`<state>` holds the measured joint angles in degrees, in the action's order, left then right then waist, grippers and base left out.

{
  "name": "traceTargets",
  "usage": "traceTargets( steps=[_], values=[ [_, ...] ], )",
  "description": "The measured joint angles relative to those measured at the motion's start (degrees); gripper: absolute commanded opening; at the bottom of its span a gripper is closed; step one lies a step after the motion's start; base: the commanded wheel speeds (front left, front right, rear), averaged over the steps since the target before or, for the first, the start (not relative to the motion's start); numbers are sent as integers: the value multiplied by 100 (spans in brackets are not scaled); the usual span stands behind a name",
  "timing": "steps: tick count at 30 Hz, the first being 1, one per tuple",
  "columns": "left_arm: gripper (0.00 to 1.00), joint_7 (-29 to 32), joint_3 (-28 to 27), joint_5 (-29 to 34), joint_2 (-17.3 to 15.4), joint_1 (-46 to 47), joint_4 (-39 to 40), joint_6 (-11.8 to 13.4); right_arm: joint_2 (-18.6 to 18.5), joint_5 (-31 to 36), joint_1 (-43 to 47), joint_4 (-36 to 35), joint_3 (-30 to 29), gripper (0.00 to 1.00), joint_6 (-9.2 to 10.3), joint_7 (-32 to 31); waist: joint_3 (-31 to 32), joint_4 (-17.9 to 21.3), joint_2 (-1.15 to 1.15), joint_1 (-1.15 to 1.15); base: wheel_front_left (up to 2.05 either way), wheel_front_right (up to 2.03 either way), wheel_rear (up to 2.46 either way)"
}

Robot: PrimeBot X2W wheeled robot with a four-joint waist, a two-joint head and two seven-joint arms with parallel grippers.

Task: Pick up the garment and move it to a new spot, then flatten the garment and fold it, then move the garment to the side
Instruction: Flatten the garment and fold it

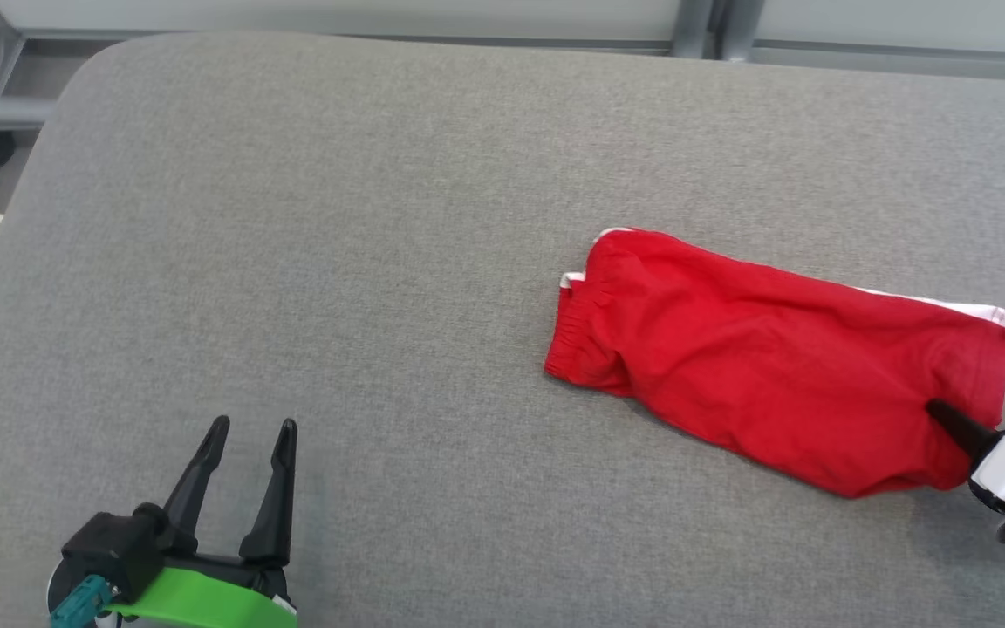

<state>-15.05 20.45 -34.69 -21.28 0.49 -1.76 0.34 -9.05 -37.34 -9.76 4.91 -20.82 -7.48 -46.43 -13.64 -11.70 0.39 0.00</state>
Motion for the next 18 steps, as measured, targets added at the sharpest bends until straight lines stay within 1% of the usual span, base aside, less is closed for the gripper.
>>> traceTargets(
  steps=[4,8,12,15,18],
  values=[
    [100,0,-67,119,94,-222,-53,-121,-33,13,83,291,-296,0,0,293,184,273,0,0,0,0,0],
    [100,0,-105,301,165,-261,-68,-261,-31,31,4,378,-326,0,0,625,316,500,0,0,0,0,0],
    [100,1,-91,578,201,-261,-201,-412,108,-64,-247,180,13,0,1,695,398,648,0,0,0,0,0],
    [100,0,-47,650,280,-255,-278,-501,168,-26,-369,-103,459,0,1,669,397,672,0,0,0,0,0],
    [100,0,-20,750,379,-204,-353,-577,377,29,-599,-285,906,0,0,671,358,638,0,0,0,0,0]
  ],
)
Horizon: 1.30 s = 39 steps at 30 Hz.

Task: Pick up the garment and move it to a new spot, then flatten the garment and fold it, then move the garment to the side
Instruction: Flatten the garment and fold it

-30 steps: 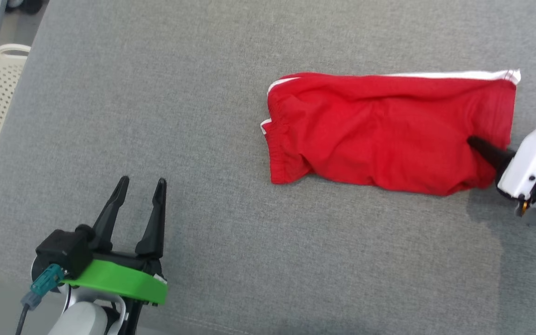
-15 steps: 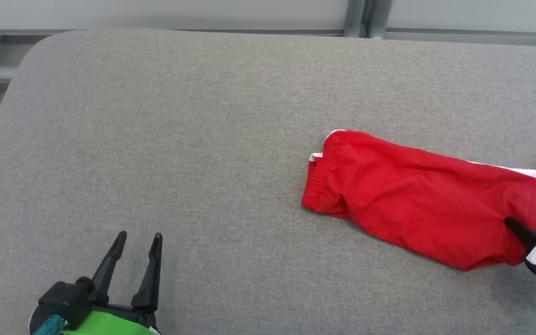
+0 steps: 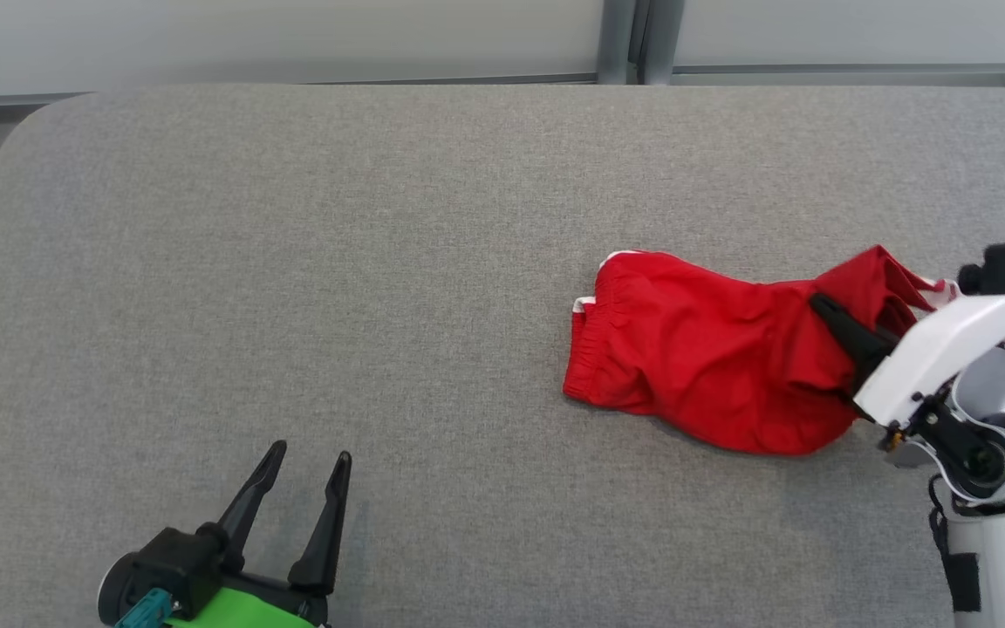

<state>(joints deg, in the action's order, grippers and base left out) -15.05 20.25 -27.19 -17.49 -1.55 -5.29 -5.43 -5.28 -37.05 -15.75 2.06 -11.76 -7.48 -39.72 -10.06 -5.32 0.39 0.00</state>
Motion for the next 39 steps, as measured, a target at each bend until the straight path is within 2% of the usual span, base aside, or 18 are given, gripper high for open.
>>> traceTargets(
  steps=[4,10,12,15,16,17,18,23,28,34,39],
  values=[
    [100,0,97,102,157,210,-89,-87,126,312,-417,94,486,0,0,73,-80,-81,0,0,0,0,0],
    [100,0,263,178,388,515,-280,-164,225,820,-876,656,1379,0,0,-90,-201,-288,0,0,0,0,0],
    [100,0,274,178,413,578,-355,-169,229,970,-1003,806,1574,8,0,-159,-237,-361,0,0,0,0,0],
    [100,0,261,178,457,617,-449,-178,227,1081,-1109,985,1660,29,0,-189,-271,-472,0,0,0,0,0],
    [100,0,233,177,482,625,-469,-186,227,1112,-1141,1036,1686,40,0,-208,-278,-507,0,0,0,0,0],
    [100,0,226,176,501,627,-486,-187,227,1123,-1164,1066,1713,76,0,-213,-285,-539,0,0,0,0,0],
    [100,0,220,177,516,627,-509,-188,227,1124,-1170,1081,1739,100,0,-242,-291,-567,0,0,0,0,0],
    [100,0,181,179,547,600,-587,-189,203,1060,-1170,1015,1963,100,0,-333,-289,-630,0,0,0,0,0],
    [100,0,136,176,543,532,-590,-190,129,847,-1166,567,2216,100,0,-359,-253,-566,0,0,0,0,0],
    [100,0,49,170,545,511,-567,-196,153,543,-1314,142,2520,100,0,68,-223,-433,0,0,0,0,0],
    [100,0,31,185,560,503,-535,-196,105,437,-1224,-4,2730,100,0,149,-236,-356,0,0,0,0,0]
  ],
)
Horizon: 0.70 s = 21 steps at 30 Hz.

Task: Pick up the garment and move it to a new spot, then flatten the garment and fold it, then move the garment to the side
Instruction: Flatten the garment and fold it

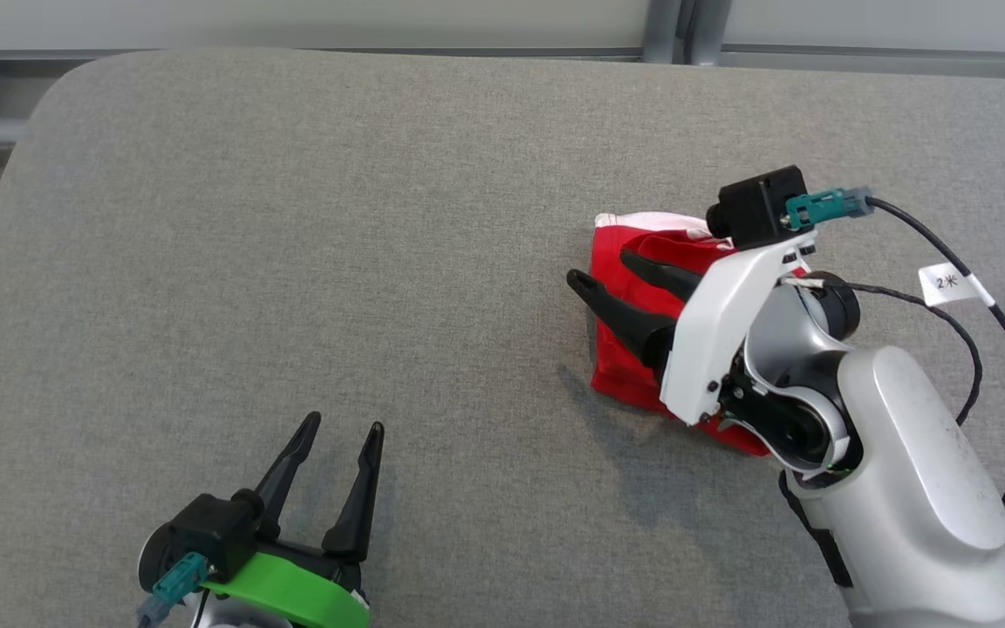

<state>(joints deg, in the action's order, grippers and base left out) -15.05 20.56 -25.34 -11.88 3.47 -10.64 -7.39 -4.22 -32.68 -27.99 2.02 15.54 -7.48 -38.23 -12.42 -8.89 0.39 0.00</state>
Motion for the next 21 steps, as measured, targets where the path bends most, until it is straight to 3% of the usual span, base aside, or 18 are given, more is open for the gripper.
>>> traceTargets(
  steps=[2,10,14,21],
  values=[
    [100,0,-5,0,0,-7,12,0,-65,-71,137,-174,-31,100,0,-4,-13,12,0,0,0,0,0],
    [100,0,-127,29,3,-112,164,0,-601,-3,1230,-840,-1319,100,1,-419,-107,131,0,0,0,0,0],
    [100,0,-88,36,-5,-102,197,0,-609,279,1432,-770,-1706,100,0,-428,-215,194,0,0,0,0,0],
    [100,0,-47,35,-13,42,223,0,-229,468,1366,-279,-1892,100,0,-352,-398,240,0,0,0,0,0]
  ],
)
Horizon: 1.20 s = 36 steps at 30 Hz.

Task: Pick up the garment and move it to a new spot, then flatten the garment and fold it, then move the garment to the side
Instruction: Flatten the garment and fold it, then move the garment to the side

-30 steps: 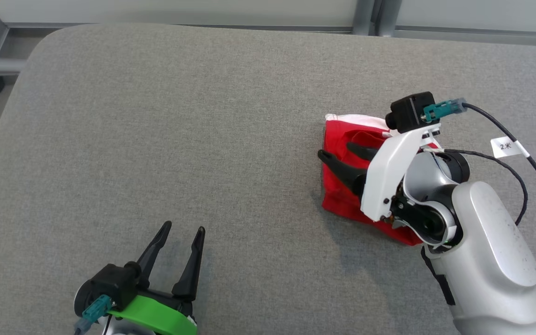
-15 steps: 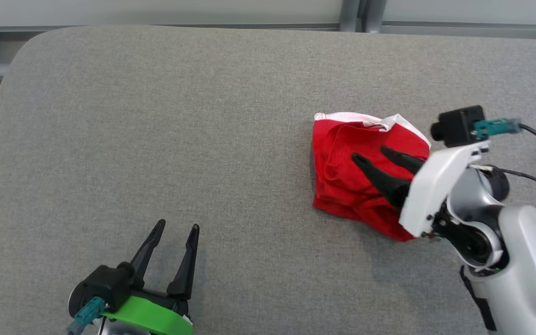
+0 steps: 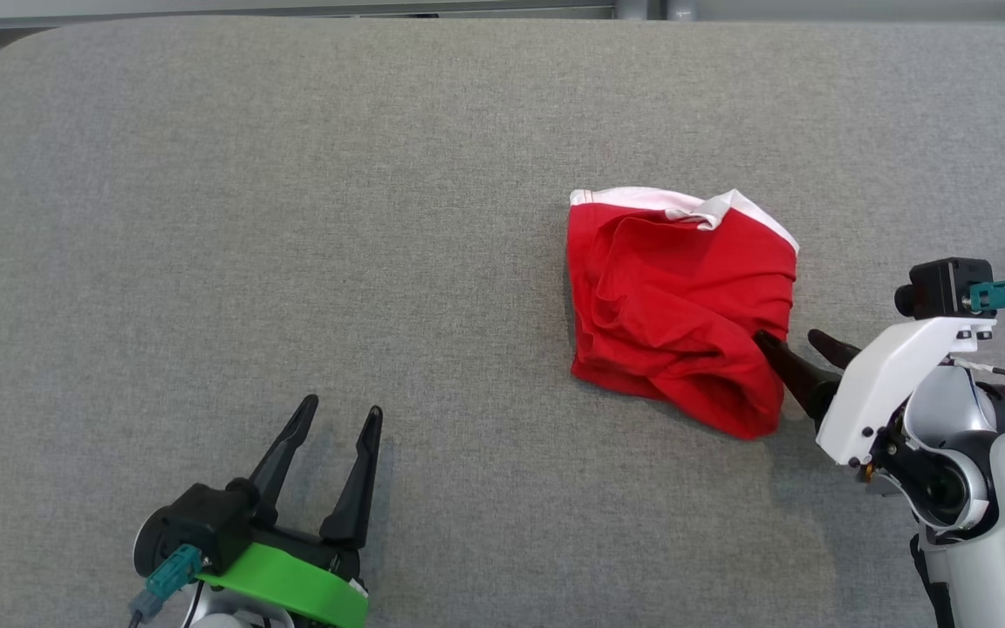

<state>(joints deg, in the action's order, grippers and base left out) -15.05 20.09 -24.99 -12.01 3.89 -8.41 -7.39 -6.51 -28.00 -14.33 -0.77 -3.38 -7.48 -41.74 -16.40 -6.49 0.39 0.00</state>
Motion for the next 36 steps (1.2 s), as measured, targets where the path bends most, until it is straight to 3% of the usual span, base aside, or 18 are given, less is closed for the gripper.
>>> traceTargets(
  steps=[11,12,14,16,17,28,36],
  values=[
    [100,0,13,-9,36,82,-55,0,324,-118,-444,1082,-478,100,0,508,-38,-177,0,0,0,0,0],
    [100,0,11,-9,47,82,-57,0,336,-176,-486,1143,-479,94,1,553,-25,-193,0,0,0,0,0],
    [100,0,8,-9,67,81,-68,0,346,-323,-541,1209,-431,42,0,590,10,-218,0,0,0,0,0],
    [100,0,7,-9,82,75,-83,0,352,-380,-581,1220,-337,5,1,608,59,-235,0,0,0,0,0],
    [100,0,3,-9,88,67,-87,0,352,-420,-598,1198,-297,0,0,613,85,-241,0,0,0,0,0],
    [100,0,-105,-8,214,-87,-97,0,38,-814,-720,356,201,0,0,-126,417,-202,0,0,0,0,0],
    [100,0,-256,25,266,-161,29,0,-134,-742,-616,103,-65,0,0,-543,492,-46,0,0,0,0,0]
  ],
)
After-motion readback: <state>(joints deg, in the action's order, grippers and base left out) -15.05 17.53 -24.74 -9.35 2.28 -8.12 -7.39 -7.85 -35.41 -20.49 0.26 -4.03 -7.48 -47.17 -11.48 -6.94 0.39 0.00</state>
